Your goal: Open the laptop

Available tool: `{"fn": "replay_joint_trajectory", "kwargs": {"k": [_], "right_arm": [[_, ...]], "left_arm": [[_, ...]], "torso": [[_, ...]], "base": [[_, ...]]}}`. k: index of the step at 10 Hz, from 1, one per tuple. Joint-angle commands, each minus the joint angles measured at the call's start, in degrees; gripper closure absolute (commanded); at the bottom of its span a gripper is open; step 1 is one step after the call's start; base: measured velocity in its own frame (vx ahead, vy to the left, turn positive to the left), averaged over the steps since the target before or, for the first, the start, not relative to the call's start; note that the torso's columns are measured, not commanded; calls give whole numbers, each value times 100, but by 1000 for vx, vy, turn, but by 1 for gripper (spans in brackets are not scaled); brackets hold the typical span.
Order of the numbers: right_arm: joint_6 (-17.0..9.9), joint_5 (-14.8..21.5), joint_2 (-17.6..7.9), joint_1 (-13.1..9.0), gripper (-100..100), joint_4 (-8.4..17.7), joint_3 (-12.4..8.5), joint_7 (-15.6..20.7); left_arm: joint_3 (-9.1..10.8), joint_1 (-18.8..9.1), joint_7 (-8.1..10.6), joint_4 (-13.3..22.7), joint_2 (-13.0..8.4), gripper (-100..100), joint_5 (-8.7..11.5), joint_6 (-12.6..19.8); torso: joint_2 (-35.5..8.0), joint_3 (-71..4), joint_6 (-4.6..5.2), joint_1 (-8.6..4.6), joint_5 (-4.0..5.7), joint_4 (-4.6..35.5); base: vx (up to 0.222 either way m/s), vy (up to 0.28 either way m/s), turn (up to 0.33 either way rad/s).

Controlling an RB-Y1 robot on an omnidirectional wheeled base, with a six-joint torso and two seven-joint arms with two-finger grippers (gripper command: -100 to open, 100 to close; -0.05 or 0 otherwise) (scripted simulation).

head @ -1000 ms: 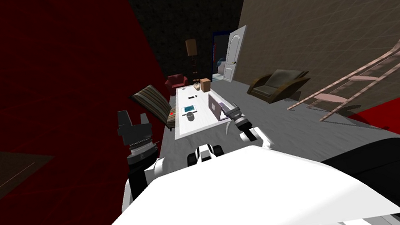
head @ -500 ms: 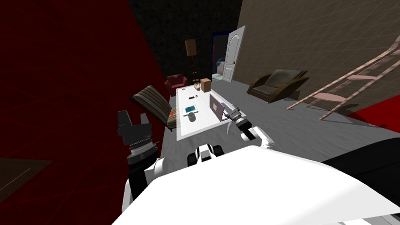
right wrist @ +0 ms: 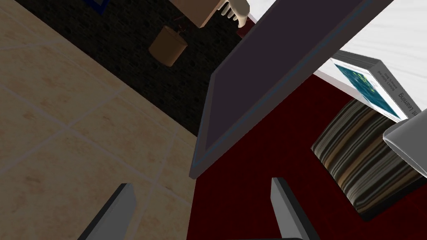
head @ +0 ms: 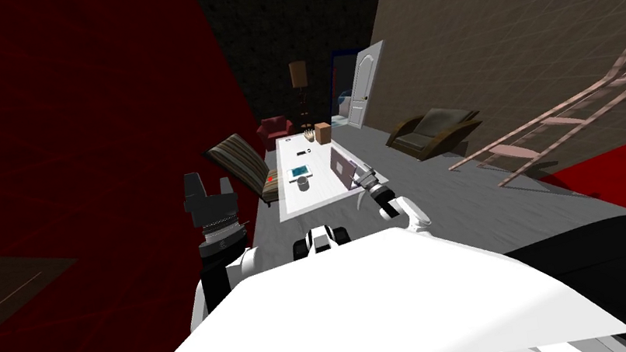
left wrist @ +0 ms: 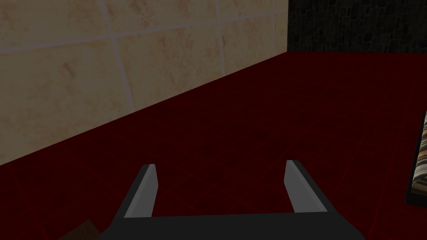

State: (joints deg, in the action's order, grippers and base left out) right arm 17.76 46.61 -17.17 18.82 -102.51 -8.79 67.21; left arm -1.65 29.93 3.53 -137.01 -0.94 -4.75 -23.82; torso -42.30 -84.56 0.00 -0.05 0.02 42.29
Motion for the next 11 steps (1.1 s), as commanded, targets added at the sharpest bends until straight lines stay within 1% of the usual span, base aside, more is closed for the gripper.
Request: {"fn": "replay_joint_trajectory", "kwargs": {"k": [1,5,6,7,8,11], "right_arm": [[-8,306,-72,-57,-100,219,-66,407],[-65,620,-255,-109,-100,375,-109,764],[-58,568,-231,-99,-100,348,-103,692],[-59,578,-235,-100,-100,353,-104,714],[-59,576,-234,-100,100,352,-104,711],[-173,294,-367,-282,100,543,-61,230]], "left_arm": [[0,0,0,0,0,0,0,0],[0,0,0,0,0,0,0,0],[0,0,0,0,0,0,0,0],[0,0,0,0,0,0,0,0],[0,0,0,0,0,0,0,0],[1,-1,0,0,-1,0,0,0]], "torso": [[3,-2,0,6,-1,-1],[-3,2,0,2,-1,1],[-1,1,0,3,-1,0],[-1,1,0,-2,0,0],[-1,1,0,-3,1,0],[14,-8,-6,-12,7,-8]], "base": [[36,57,-25],[19,48,-16],[7,21,-5],[0,0,0],[3,-3,-16],[-31,-55,43]]}}
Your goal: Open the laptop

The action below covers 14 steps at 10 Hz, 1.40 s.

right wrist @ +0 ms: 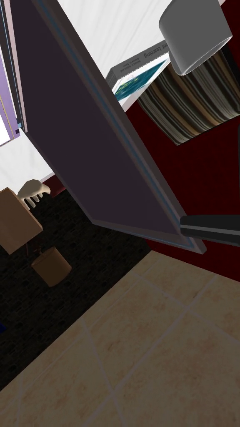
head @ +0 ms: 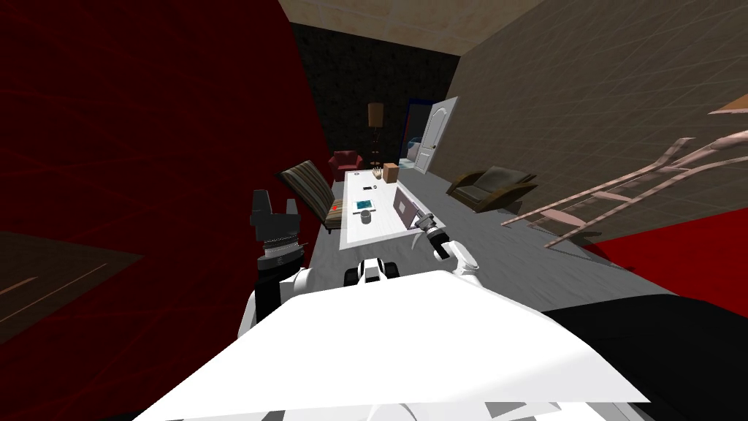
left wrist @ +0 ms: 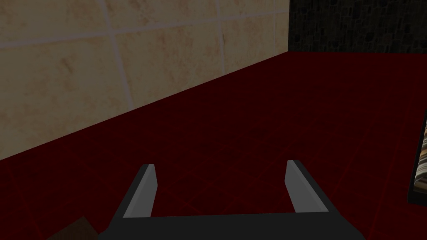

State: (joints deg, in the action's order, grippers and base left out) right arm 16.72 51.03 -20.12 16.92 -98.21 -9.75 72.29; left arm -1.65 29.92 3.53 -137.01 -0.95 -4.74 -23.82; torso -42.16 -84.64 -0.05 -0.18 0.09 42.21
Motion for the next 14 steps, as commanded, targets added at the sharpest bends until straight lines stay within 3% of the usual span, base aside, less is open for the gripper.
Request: {"fn": "replay_joint_trajectory", "kwargs": {"k": [1,7,8,9,14], "right_arm": [[-106,-241,-114,-149,100,181,55,-439],[-326,-799,-369,-490,100,590,176,-1402],[-330,-739,-367,-450,100,516,182,-1303],[-363,-605,-410,-379,-100,384,171,-1163],[-423,-222,-499,-170,-100,52,132,-687]], "left_arm": [[0,0,0,0,0,0,0,0],[0,0,0,0,0,0,0,0],[0,0,0,0,0,0,0,0],[0,1,0,0,0,0,0,0],[-1,1,0,0,1,0,0,0]], "torso": [[-1,0,4,-1,-2,2],[-16,9,6,18,-9,9],[-15,8,6,18,-9,8],[-7,4,6,32,-12,6],[-14,8,6,14,-8,8]], "base": [[-40,-88,42],[-38,-85,45],[-19,-36,9],[16,37,-22],[22,90,-17]]}}
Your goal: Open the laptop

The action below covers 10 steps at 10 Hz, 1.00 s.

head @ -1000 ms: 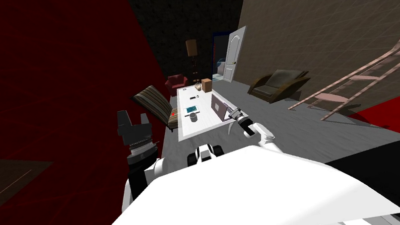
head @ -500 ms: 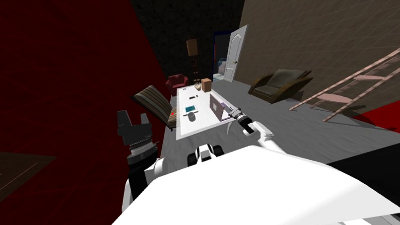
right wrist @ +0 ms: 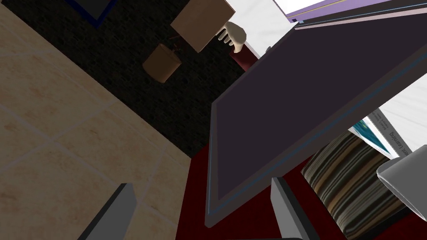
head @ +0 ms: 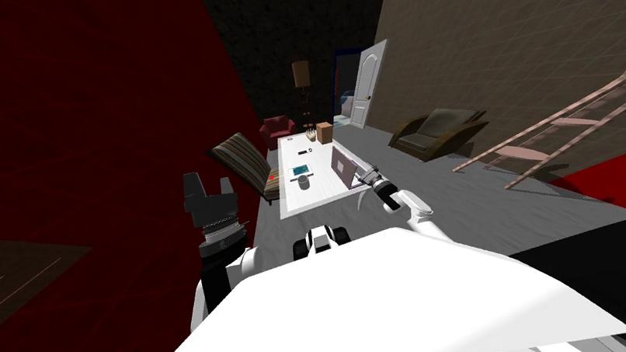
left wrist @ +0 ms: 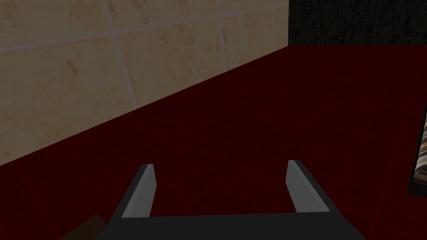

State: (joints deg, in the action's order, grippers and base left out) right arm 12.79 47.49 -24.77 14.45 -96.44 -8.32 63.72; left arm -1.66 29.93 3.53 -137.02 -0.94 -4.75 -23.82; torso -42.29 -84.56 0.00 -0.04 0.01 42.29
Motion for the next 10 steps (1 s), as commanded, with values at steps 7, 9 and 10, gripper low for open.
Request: {"fn": "replay_joint_trajectory", "kwargs": {"k": [7,9,10], "right_arm": [[-75,401,-91,221,100,-343,-39,505],[-102,210,-134,121,100,-210,-11,227],[-116,115,-156,70,100,-145,1,88]], "left_arm": [[1,0,0,0,-1,0,0,0],[1,-1,0,0,-1,0,0,0],[2,-1,0,0,-2,0,0,0]], "torso": [[-2,1,-1,-12,4,0],[1,-1,-4,-19,3,1],[-1,0,0,-19,5,0]], "base": [[15,50,-11],[-24,-71,36],[-31,-87,23]]}}
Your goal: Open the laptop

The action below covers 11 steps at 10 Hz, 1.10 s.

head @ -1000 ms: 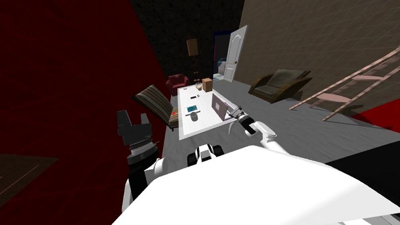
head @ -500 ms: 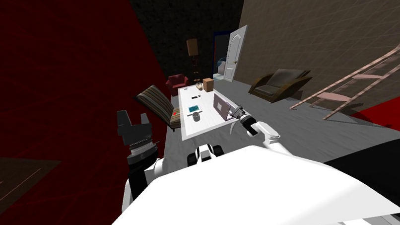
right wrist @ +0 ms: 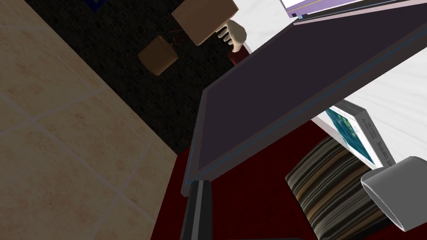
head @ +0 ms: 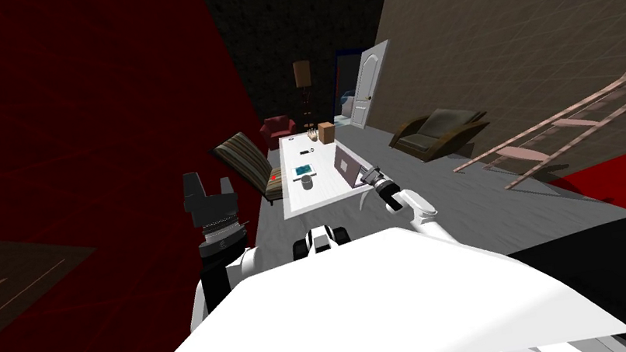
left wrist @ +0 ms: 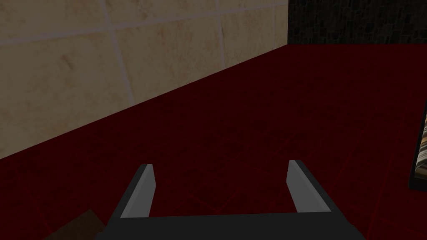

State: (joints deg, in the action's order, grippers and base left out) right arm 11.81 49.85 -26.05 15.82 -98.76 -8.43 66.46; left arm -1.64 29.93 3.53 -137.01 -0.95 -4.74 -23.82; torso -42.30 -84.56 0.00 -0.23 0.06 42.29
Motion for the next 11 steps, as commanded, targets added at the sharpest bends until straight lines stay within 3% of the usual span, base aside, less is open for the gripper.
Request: {"fn": "replay_joint_trajectory", "kwargs": {"k": [1,7,8,9,11], "right_arm": [[-33,-217,-51,-118,100,153,24,-325],[-118,-790,-186,-426,100,546,94,-1158],[-104,-728,-172,-402,100,514,85,-1054],[-123,-606,-145,-363,-100,442,83,-913],[-142,-457,-113,-313,-100,349,79,-720]], "left_arm": [[0,0,0,0,0,0,0,0],[0,0,0,0,0,0,0,0],[0,0,0,0,0,0,0,0],[0,0,0,0,1,0,0,0],[-1,1,0,0,1,0,0,0]], "torso": [[0,0,0,14,-3,0],[-1,1,0,26,-7,0],[2,-1,0,24,-6,-1],[8,-4,0,38,-10,-2],[12,-8,-1,49,-14,-4]], "base": [[-36,-78,32],[-34,-90,35],[-14,-42,8],[12,24,-19],[25,65,-19]]}}
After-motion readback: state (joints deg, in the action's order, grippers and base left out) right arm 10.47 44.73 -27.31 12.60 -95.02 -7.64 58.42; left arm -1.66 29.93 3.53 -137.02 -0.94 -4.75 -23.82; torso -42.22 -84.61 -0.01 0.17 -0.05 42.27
